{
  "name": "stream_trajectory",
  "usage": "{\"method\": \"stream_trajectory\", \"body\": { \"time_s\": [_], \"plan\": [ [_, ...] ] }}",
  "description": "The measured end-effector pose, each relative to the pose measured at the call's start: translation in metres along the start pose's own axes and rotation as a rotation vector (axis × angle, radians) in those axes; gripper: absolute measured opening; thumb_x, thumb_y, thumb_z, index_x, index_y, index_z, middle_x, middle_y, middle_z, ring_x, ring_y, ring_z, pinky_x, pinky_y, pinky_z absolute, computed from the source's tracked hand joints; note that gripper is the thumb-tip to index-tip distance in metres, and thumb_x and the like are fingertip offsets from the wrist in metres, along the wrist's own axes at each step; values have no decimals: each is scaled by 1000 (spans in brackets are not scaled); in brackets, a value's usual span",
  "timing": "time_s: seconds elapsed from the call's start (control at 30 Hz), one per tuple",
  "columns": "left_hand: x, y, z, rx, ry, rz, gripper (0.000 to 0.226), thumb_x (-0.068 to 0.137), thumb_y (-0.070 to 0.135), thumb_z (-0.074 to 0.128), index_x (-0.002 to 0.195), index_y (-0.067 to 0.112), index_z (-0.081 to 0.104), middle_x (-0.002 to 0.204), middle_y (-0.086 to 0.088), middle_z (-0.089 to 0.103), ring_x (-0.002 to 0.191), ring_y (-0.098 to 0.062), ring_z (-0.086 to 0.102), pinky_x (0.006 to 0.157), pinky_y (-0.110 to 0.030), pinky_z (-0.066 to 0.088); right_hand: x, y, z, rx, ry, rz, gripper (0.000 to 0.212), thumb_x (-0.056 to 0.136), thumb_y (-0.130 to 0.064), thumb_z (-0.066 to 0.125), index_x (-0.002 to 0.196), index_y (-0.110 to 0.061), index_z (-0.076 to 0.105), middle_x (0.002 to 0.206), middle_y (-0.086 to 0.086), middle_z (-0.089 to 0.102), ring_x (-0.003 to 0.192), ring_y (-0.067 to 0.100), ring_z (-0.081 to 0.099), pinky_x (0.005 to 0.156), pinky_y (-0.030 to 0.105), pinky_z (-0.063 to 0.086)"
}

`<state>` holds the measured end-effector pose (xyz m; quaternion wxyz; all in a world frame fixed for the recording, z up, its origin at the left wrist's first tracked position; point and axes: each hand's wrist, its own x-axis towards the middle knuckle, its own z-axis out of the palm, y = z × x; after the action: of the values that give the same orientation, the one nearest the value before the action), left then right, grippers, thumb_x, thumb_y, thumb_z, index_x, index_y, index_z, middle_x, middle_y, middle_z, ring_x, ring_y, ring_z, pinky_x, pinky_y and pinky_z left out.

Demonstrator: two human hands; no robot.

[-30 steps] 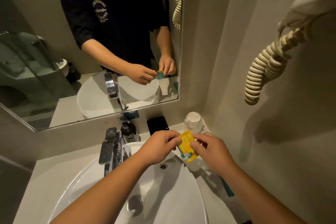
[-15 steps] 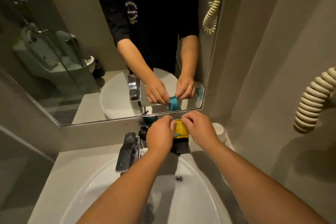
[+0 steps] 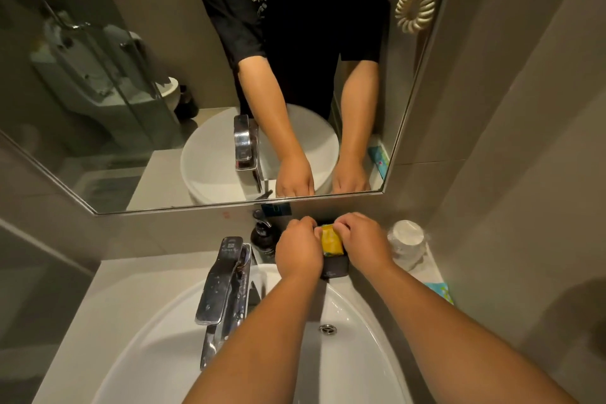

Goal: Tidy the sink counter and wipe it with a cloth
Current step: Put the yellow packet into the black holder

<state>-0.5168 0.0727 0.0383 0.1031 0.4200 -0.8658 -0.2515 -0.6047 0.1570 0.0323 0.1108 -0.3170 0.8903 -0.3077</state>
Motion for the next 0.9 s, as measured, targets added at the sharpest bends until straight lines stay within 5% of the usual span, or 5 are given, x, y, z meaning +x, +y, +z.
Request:
{"method": "stream_trajectory", "body": {
  "time_s": [0.2, 0.47, 0.9],
  "plan": [
    [13, -3, 1, 208, -109, -2, 18, 96, 20, 48, 100, 13, 64, 108, -12, 53, 87, -33, 60, 70, -38, 49, 11, -2, 10, -186, -89, 57, 24, 94, -29, 48, 101, -22, 70, 111, 10, 51, 88, 33, 58, 70, 32, 42],
    [22, -1, 8, 414, -169, 87, 23, 93, 6, 48, 107, 9, 65, 107, -13, 57, 93, -33, 62, 74, -40, 52, 14, 5, 24, -358, -71, 94, 25, 95, -25, 47, 107, -25, 69, 105, 8, 57, 89, 31, 61, 65, 31, 40],
    [14, -3, 9, 268, -74, 77, 23, 96, 14, 44, 120, 12, 44, 114, -14, 53, 94, -34, 62, 64, -39, 42, 14, 4, 23, -248, 61, 54, 16, 94, -30, 51, 103, -20, 60, 105, 6, 62, 91, 30, 61, 66, 33, 44]
  ]
}}
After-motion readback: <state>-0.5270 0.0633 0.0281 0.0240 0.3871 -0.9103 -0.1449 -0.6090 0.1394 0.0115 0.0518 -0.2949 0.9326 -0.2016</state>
